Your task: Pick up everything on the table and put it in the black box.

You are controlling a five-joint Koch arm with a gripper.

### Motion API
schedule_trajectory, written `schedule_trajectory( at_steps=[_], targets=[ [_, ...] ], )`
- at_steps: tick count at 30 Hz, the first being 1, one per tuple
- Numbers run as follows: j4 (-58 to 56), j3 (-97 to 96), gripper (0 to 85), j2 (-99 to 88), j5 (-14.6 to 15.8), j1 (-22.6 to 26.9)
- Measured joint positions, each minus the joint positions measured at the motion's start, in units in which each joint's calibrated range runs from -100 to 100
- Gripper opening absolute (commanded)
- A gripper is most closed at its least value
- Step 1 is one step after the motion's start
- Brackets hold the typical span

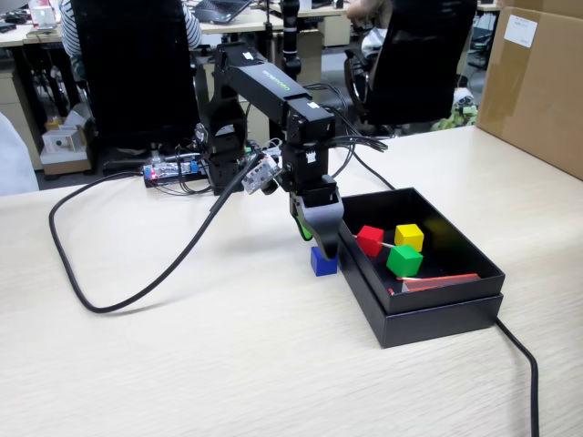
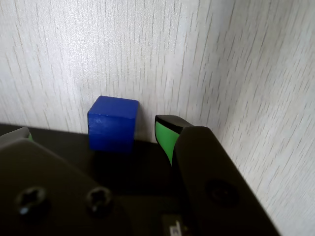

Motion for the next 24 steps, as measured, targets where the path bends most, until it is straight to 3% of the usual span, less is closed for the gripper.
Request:
schedule_trajectory(
  at_steps=[7,11,12,13,17,24],
  targets=[
    [0.0,3.1,47.5,6.08,0.24,0.1],
    [0.0,3.29,41.6,9.06,0.29,0.05],
    [0.0,3.19,39.4,9.45,0.29,0.1],
    [0.0,3.19,29.0,9.71,0.29,0.1],
    [-0.23,3.29,17.0,9.97,0.24,0.1],
    [-0.23,3.29,15.3,9.97,0.24,0.1]
  ],
)
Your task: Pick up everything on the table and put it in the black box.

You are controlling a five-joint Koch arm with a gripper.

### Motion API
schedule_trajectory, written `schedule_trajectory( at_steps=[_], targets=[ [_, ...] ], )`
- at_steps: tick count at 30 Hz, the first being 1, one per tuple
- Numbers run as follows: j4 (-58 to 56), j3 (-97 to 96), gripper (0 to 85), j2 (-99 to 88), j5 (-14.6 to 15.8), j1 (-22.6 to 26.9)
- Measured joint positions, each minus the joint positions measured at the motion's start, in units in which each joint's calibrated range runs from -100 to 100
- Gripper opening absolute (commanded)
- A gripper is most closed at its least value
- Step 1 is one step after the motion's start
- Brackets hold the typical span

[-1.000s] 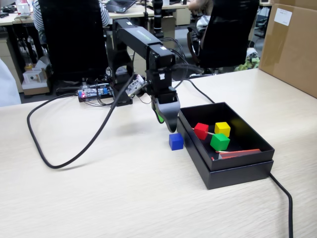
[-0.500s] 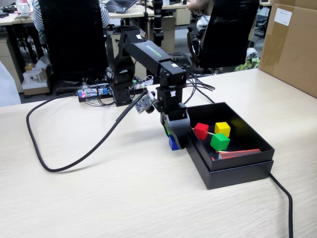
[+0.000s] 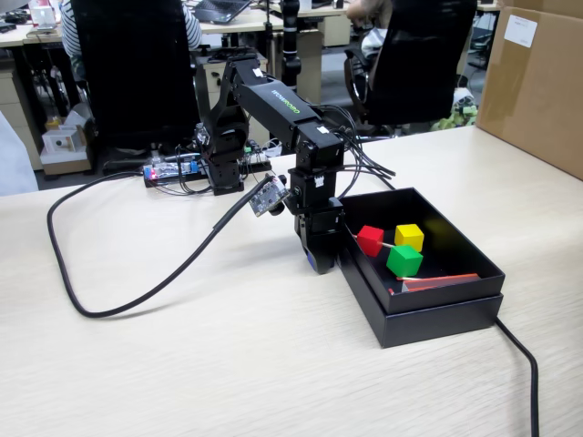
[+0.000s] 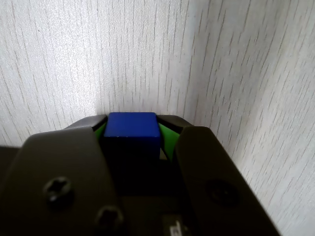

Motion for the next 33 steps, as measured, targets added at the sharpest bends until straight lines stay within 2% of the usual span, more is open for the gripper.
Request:
schedule_trajectory(
  at_steps=[4,8,10,12,15,22,33],
  targets=[
    [-0.46,-0.18,15.3,-3.11,-0.05,-0.29],
    [-2.48,-0.09,15.2,-14.5,-1.03,-0.78],
    [-4.18,4.56,15.2,-26.41,-2.59,-0.44],
    [-4.34,7.3,15.2,-27.7,-3.17,-0.05],
    [-4.26,13.69,15.2,-28.09,-6.98,1.61],
    [-4.26,17.16,15.8,-13.33,-7.62,5.42],
    [-4.26,24.1,16.1,4.01,-6.89,6.59]
  ],
)
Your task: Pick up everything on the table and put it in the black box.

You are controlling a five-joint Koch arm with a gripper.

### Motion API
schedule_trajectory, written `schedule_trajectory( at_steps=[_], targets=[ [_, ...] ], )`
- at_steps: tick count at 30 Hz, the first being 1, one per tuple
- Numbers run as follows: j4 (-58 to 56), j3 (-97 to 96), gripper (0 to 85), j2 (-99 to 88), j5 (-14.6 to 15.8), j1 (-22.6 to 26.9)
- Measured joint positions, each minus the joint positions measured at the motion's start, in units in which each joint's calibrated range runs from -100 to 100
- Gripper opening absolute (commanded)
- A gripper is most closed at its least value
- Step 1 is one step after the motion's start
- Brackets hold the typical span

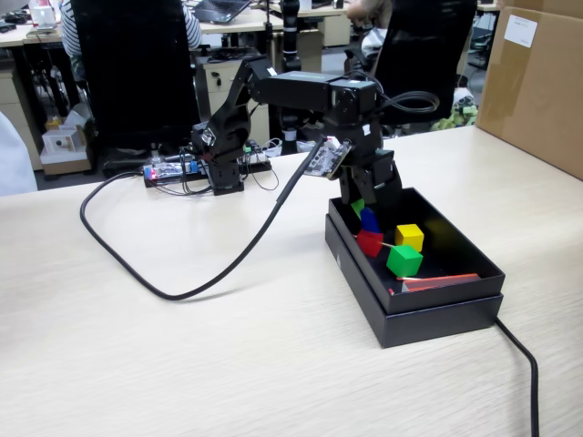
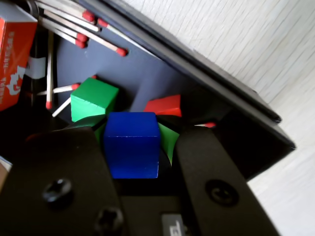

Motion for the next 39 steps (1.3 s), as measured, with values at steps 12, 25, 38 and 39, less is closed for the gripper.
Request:
schedule_trajectory(
  at_steps=[12,25,38,39],
  targets=[
    [-0.08,2.46,40.3,5.95,1.32,1.22],
    [-0.77,-4.66,48.9,-12.69,1.32,-0.73],
    [1.16,-37.33,49.1,-61.88,-0.05,-10.01],
    [2.56,-41.26,49.1,-64.85,0.1,-10.7]
  ],
)
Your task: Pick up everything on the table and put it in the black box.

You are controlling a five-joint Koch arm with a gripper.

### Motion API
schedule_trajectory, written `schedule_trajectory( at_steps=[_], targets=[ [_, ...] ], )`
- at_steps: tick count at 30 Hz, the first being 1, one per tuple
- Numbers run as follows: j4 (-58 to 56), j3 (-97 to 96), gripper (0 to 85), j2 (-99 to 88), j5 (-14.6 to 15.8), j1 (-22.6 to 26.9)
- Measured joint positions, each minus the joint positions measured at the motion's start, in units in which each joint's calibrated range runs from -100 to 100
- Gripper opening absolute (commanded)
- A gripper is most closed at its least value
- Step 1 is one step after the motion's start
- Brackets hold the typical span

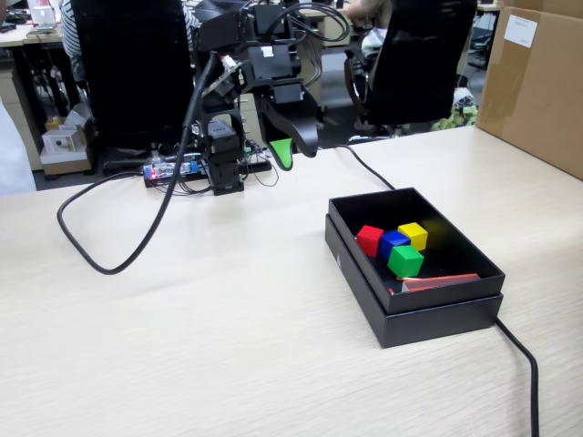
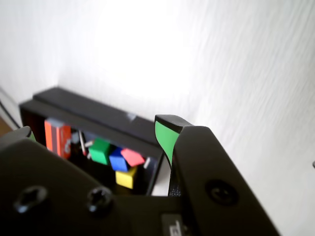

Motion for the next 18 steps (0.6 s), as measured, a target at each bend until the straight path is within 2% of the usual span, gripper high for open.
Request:
schedule_trajectory(
  at_steps=[3,11,18],
  targets=[
    [8.52,-12.05,50.4,-13.2,-0.05,-2.49],
    [17.42,-40.99,52.0,-37.28,0.15,-3.96],
    [28.8,-58.15,52.1,-46.47,-0.54,-5.08]
  ],
)
